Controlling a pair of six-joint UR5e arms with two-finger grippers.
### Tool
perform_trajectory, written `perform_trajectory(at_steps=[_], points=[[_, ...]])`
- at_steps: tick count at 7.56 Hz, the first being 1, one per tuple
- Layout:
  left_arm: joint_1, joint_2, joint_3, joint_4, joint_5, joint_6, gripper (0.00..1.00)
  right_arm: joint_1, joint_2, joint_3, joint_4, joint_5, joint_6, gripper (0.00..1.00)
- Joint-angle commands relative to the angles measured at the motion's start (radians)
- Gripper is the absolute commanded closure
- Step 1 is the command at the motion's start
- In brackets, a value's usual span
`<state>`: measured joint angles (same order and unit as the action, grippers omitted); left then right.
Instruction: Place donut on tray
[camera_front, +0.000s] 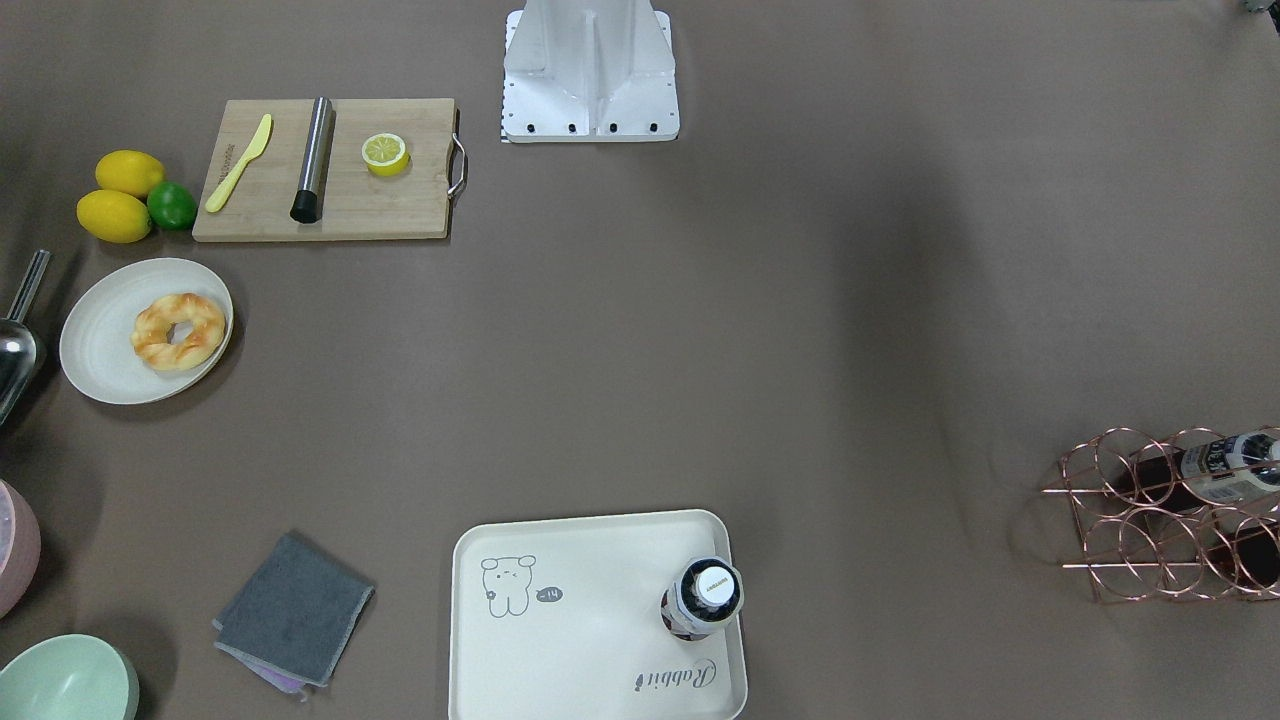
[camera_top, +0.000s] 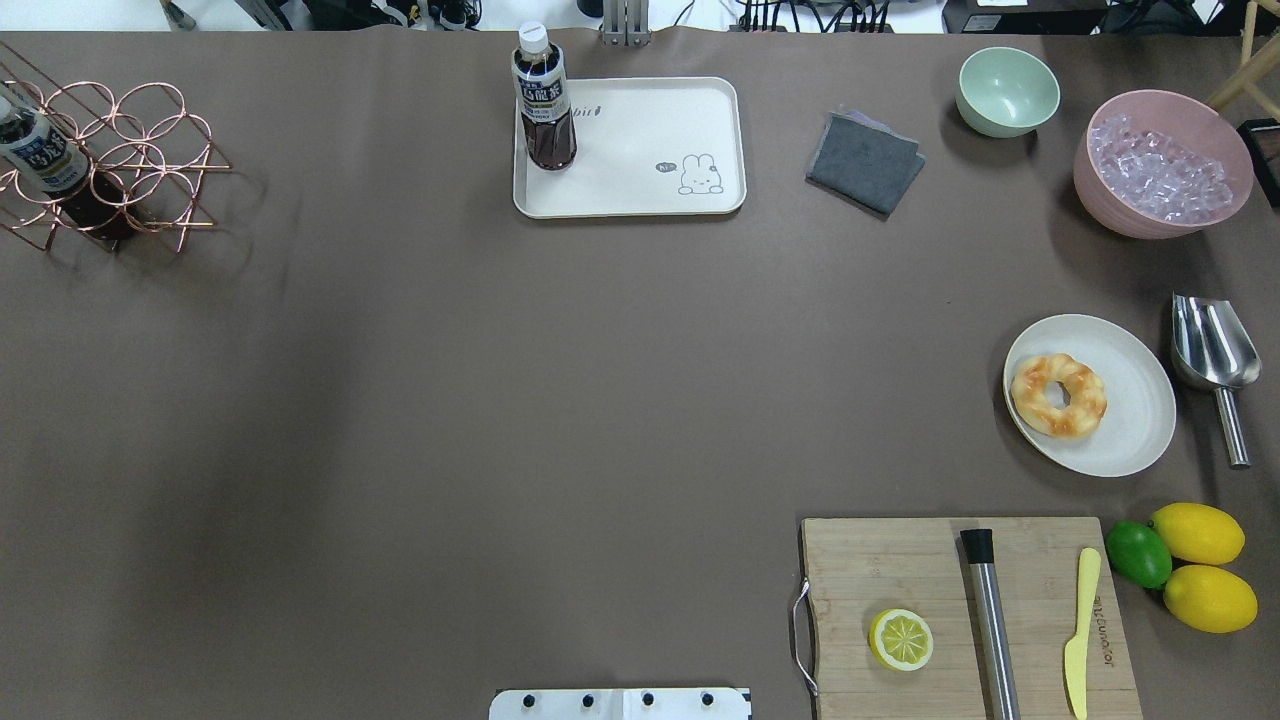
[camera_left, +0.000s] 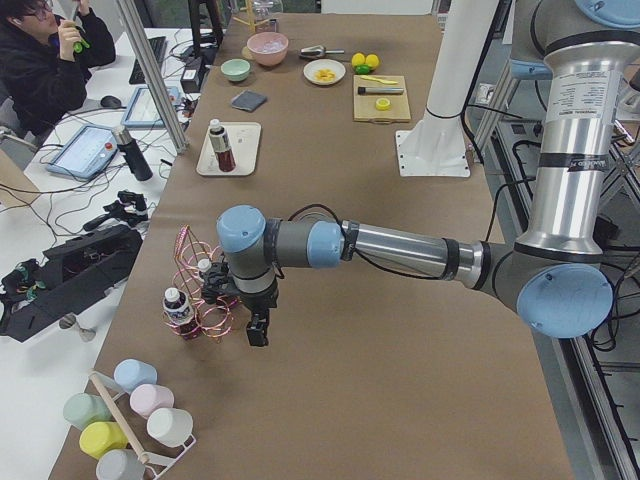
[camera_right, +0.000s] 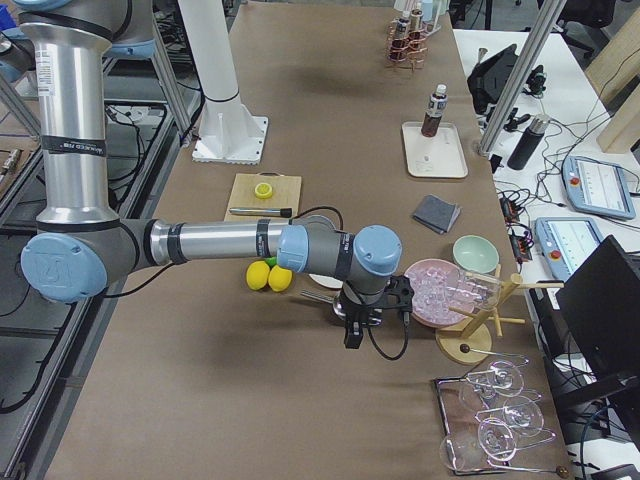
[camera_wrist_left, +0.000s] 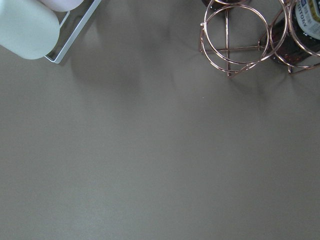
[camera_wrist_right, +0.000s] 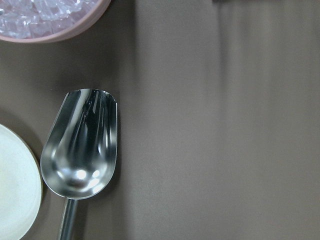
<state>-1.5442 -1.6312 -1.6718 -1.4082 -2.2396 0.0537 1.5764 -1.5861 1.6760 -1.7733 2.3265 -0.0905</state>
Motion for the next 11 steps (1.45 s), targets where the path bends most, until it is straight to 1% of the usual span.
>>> perform_trajectory(at_steps=[1,11], points=[[0.006,-0.002,0.0,0.001,0.0,0.0,0.02,0.0,0.0,-0.001,0.0,-0.002,0.0,0.0],[0.006,0.004,0.004,0.002,0.002,-0.002,0.02,0.005,-0.029,0.011,0.0,0.005,0.012,0.0]])
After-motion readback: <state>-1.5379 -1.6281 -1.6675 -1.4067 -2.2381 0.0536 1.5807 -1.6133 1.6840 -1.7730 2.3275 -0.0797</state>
